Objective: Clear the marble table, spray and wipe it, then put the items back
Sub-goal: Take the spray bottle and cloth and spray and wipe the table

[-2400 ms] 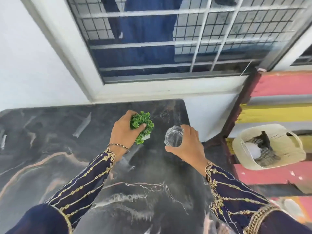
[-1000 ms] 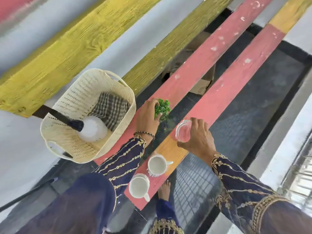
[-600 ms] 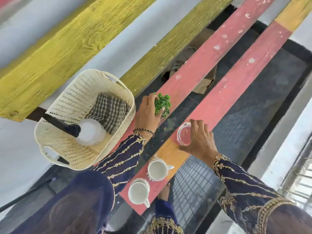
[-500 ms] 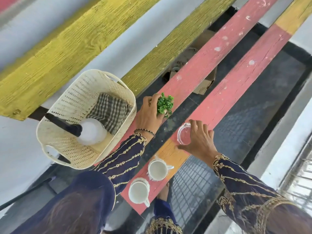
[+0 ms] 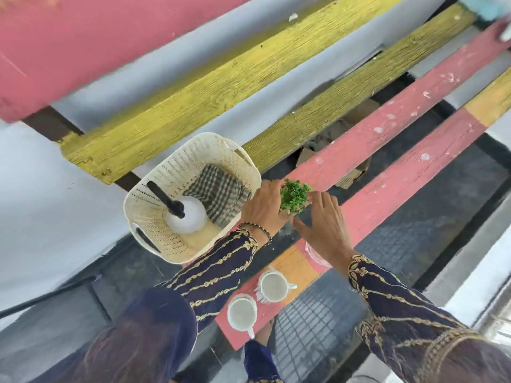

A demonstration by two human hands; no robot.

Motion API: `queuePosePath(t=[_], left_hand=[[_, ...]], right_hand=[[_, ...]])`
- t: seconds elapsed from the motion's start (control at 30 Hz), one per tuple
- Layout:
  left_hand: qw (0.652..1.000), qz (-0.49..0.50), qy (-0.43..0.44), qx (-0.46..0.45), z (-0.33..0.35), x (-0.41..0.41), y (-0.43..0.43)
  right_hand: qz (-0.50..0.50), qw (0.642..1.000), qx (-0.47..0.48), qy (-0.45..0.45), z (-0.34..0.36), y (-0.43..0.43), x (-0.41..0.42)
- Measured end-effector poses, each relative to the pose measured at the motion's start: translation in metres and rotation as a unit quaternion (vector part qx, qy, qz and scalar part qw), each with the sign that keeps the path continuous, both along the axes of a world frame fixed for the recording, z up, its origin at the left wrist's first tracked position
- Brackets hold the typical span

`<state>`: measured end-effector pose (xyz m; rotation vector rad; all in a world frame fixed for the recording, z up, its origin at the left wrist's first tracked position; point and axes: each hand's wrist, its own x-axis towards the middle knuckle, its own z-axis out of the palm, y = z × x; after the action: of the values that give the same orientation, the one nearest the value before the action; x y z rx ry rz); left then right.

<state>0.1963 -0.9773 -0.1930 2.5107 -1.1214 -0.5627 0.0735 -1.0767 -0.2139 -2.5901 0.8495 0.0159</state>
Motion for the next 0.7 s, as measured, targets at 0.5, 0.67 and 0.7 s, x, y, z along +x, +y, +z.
queuePosePath(t=[0.5,0.67,0.7], left_hand=[[0.980,0.151,0.061,0.117,0.038,0.037,0.159],[0.969,0.093,-0.043,0.226,0.031,0.048,0.190],[0.969,0.091,-0.043,0.227,0.028,0.050,0.192]], right_hand=[[0.135,0.980,0.130,-0.069,0.022,0.104,0.111],[0.202,0.961,0.189,-0.010,0.000,0.142,0.143],[0.215,0.955,0.201,-0.020,-0.007,0.148,0.149]])
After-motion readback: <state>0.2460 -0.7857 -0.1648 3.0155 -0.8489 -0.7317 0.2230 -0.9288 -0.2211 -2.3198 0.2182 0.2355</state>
